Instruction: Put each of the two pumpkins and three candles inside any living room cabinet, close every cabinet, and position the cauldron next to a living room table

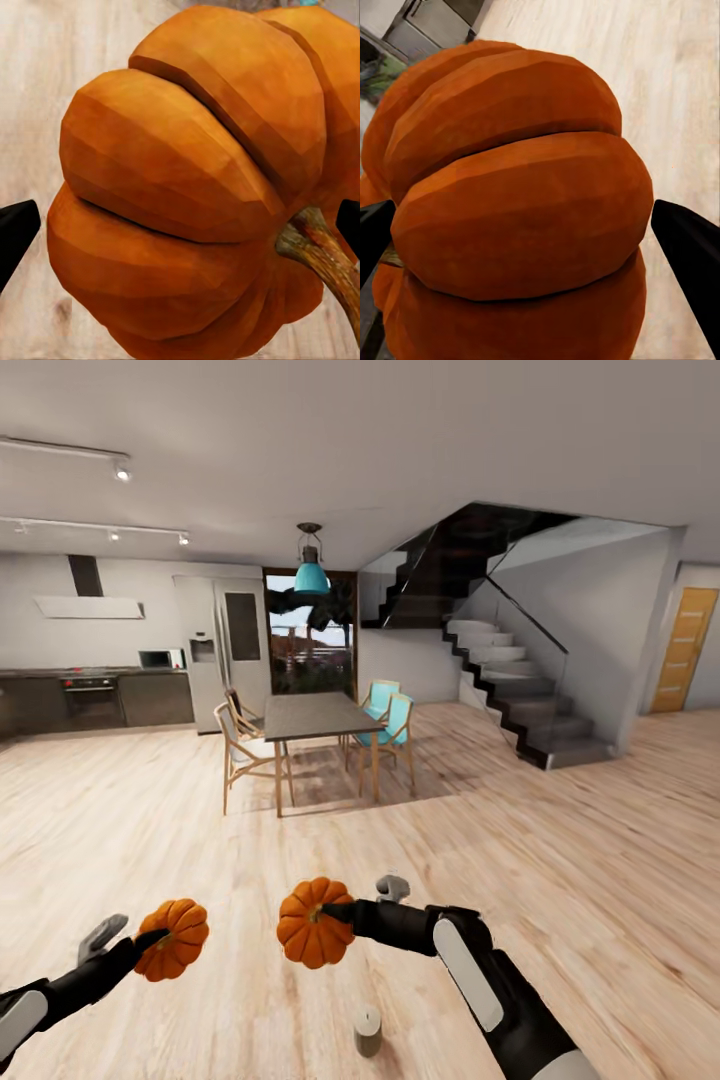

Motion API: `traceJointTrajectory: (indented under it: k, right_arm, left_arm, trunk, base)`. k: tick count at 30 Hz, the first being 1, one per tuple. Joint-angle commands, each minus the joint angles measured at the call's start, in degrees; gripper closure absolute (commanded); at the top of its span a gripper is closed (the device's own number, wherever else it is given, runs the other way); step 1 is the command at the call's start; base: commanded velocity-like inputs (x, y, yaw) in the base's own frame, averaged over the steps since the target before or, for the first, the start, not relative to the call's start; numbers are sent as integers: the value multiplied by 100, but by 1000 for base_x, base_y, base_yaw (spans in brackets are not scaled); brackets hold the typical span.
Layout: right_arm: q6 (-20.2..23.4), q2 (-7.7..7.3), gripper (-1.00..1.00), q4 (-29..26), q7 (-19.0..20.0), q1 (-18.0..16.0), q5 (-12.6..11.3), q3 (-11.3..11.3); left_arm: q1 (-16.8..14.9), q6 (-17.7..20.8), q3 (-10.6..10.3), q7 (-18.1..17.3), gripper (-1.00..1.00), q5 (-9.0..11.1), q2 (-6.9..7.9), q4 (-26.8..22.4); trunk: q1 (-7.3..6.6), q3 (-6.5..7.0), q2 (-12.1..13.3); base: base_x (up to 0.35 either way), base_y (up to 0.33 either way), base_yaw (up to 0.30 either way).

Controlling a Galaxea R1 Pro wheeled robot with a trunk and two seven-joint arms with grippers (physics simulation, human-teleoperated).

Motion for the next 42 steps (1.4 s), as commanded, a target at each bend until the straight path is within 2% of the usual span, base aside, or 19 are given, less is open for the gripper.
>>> traceJointTrajectory:
  k: [1,4,6,7,8,10,13,16,22,32,37,40,42]
  right_arm:
    - [-364,2,100,344,34,-3,197,2]
    - [-937,1,100,911,82,-2,467,13]
    - [-1232,0,100,1161,246,-2,548,16]
    - [-1313,1,100,1225,370,-2,582,12]
    - [-1382,1,100,1258,439,5,630,10]
    - [-1441,1,100,1275,467,12,660,9]
    - [-1579,-2,100,1307,499,21,700,10]
    - [-1665,1,100,1411,517,51,789,11]
    - [-1771,1,100,1504,520,59,855,16]
    - [-1832,1,100,1735,517,67,922,12]
    - [-2365,11,100,1911,513,96,930,65]
    - [-2469,3,100,1976,520,97,915,217]
    - [-2479,2,100,1983,520,99,912,236]
  left_arm:
    - [-7,-27,-238,195,100,-24,-22,34]
    - [-3,-195,-471,317,100,-298,-187,82]
    - [3,-471,-538,353,100,-634,-369,233]
    - [4,-637,-554,359,100,-892,-491,332]
    - [5,-730,-559,366,100,-1069,-564,408]
    - [5,-765,-560,369,100,-1138,-592,443]
    - [5,-803,-559,377,100,-1202,-639,495]
    - [6,-831,-538,367,100,-1212,-789,603]
    - [6,-833,-536,364,100,-1204,-838,702]
    - [14,-838,-545,363,100,-1223,-862,933]
    - [14,-838,-552,364,100,-1224,-868,936]
    - [14,-838,-553,358,100,-1211,-874,938]
    - [14,-838,-553,358,100,-1208,-891,939]
  trunk:
    - [0,-6,-5]
    - [0,-6,-5]
    - [0,-7,-5]
    - [0,-9,-5]
    - [0,-11,-5]
    - [0,-15,-5]
    - [0,-21,-5]
    - [0,-28,-5]
    - [0,-41,-5]
    - [0,-65,-5]
    - [0,-72,-5]
    - [0,-72,-5]
    - [0,-72,-5]
  base:
    - [0,0,272]
    - [0,0,272]
    - [0,0,272]
    - [0,0,272]
    - [0,0,272]
    - [0,0,272]
    - [0,0,272]
    - [0,0,272]
    - [49,0,272]
    - [279,-105,271]
    - [332,-22,104]
    - [207,-2,11]
    - [47,0,2]
